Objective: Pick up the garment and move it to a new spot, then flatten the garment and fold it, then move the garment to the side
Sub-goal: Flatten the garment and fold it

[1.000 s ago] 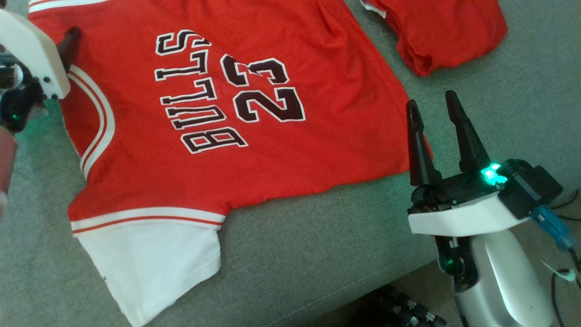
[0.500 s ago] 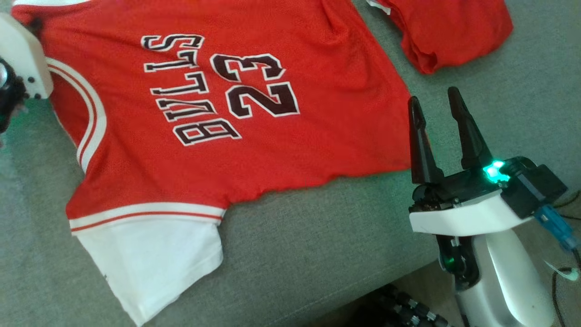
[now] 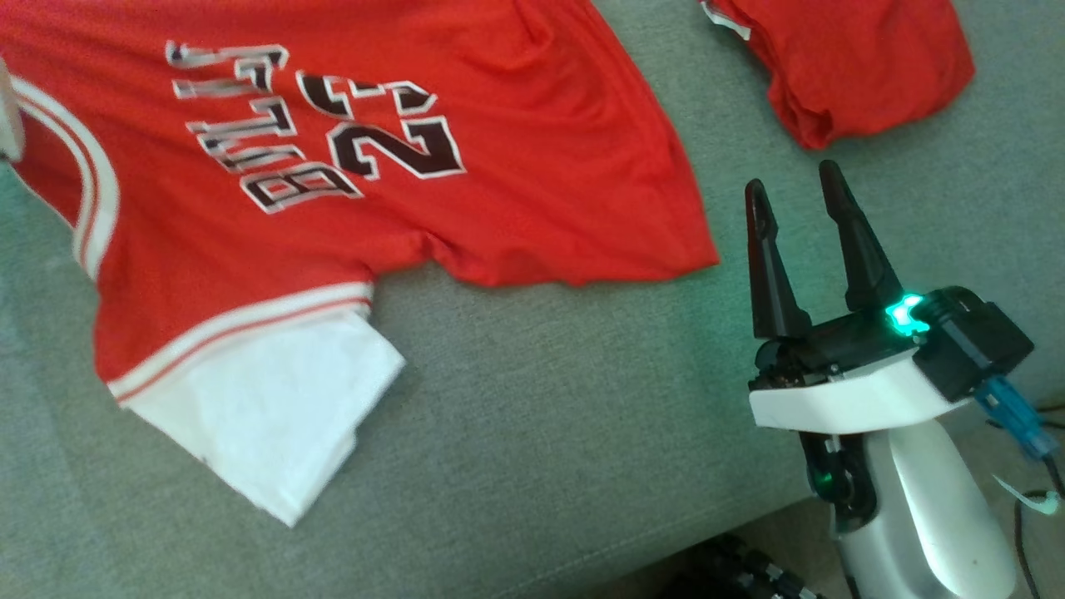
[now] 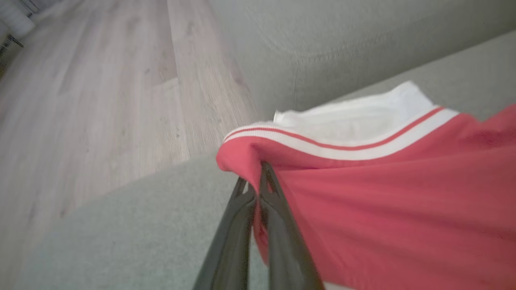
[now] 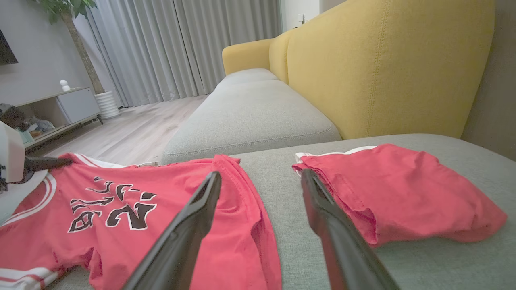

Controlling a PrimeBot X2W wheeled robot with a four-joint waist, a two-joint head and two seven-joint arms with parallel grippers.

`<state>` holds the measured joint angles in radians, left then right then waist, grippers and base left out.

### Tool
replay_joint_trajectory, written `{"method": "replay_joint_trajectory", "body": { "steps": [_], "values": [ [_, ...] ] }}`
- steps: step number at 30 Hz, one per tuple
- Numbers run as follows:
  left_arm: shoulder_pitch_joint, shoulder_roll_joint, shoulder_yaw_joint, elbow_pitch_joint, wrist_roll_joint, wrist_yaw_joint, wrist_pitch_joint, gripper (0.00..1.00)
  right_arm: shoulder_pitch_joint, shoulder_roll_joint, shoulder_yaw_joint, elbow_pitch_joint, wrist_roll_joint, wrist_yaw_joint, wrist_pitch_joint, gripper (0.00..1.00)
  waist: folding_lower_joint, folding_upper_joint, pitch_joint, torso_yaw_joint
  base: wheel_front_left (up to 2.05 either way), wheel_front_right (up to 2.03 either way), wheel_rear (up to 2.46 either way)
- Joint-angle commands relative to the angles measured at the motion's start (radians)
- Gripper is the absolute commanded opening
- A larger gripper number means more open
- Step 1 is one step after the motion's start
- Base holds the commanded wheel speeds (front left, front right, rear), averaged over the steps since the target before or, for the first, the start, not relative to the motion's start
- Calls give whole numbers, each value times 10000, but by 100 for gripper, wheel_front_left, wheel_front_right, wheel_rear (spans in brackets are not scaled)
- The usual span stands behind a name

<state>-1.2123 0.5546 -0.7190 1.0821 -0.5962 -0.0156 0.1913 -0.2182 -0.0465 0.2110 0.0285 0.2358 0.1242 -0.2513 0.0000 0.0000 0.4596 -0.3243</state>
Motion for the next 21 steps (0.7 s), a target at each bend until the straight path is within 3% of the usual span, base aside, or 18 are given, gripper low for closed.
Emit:
{"method": "replay_joint_trajectory", "body": {
  "steps": [1, 5, 7, 8, 9, 13, 21],
  "values": [
    [-696, 544, 219, -197, 113, 154, -485, 0, -192, -37, 160, -252, -74, 65, -104, 100, 0, 0, -14, 50, 0, 0, 0],
    [-942, 437, 237, -132, 310, 377, -1892, 0, -244, -37, 236, -210, -159, 65, -104, 100, 0, 0, -19, 111, 0, 0, 0],
    [-1009, 353, 241, 19, 304, 275, -2304, 0, -275, -37, 261, -192, -174, 65, -104, 100, 0, 0, -20, 113, 0, 0, 0],
    [-1088, 250, 225, 211, 316, 250, -2576, 11, -295, -37, 274, -174, -189, 65, -104, 100, 0, 0, -21, 116, 0, 0, 0],
    [-1140, 206, 212, 304, 336, 270, -2708, 100, -295, -37, 278, -170, -200, 65, -104, 100, 0, 0, -18, 119, 0, 0, 0],
    [-1313, 74, 188, 515, 388, 303, -3207, 100, -272, -37, 257, -158, -250, 65, -104, 100, 0, 0, -10, 160, 0, 0, 0],
    [-1011, -756, 357, 1035, -41, -108, -4028, 100, -195, -37, 30, -6, -404, 65, -98, 100, 0, 0, -582, 839, 0, 0, 0]
  ]
}}
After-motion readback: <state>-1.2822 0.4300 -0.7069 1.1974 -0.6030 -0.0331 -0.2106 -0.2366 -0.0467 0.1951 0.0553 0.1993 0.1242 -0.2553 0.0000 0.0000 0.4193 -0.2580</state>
